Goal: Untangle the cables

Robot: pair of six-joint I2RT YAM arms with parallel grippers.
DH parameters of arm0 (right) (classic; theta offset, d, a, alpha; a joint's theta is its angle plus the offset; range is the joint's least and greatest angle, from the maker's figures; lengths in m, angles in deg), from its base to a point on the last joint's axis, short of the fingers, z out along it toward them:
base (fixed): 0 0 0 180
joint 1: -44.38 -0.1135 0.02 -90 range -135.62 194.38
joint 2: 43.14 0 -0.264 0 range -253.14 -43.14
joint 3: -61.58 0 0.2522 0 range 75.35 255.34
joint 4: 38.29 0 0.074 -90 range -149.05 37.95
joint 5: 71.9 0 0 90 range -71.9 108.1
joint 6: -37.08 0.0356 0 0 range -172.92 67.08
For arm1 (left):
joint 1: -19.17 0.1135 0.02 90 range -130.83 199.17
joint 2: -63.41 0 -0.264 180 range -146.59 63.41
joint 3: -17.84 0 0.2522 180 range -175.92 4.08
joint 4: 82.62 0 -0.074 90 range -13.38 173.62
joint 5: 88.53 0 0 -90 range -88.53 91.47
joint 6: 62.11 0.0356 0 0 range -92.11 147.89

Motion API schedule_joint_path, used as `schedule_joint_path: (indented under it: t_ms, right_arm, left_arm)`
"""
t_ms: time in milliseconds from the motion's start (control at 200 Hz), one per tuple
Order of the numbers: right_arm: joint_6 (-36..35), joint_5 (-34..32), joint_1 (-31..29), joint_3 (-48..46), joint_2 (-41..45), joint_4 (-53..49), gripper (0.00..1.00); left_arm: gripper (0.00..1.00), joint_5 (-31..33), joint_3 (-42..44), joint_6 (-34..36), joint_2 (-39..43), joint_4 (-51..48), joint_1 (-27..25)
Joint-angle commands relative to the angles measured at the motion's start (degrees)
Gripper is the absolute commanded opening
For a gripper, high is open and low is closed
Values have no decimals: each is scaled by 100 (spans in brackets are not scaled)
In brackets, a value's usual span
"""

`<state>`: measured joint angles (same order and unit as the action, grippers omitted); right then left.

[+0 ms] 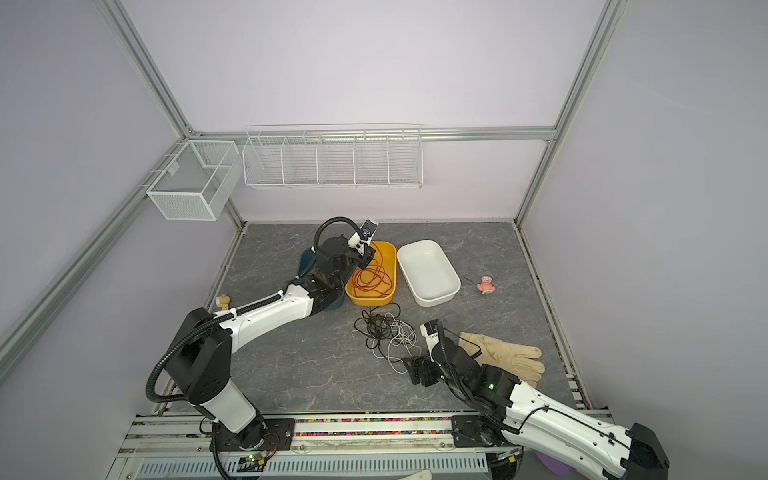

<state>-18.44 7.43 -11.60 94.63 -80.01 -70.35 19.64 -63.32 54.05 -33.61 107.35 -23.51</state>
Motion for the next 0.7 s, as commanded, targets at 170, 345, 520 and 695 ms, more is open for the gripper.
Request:
schedule_joint_path:
  t_ms: [170, 345, 520, 695]
  right_arm:
    - [-98, 130, -21, -36, 9, -5, 90]
    - [-167, 192, -21, 0, -78, 42, 99]
    - [-209, 195, -17, 46, -107, -32, 97]
    - [-240, 190, -18, 60, -98, -50, 93]
  left_arm:
    - [0, 19, 130, -127, -372, 656, 18]
    - [0, 97, 407, -135, -536, 907, 15]
    - [0, 153, 620, -191, -682, 1098, 15]
    - [0, 178, 748, -281, -779, 1150, 17]
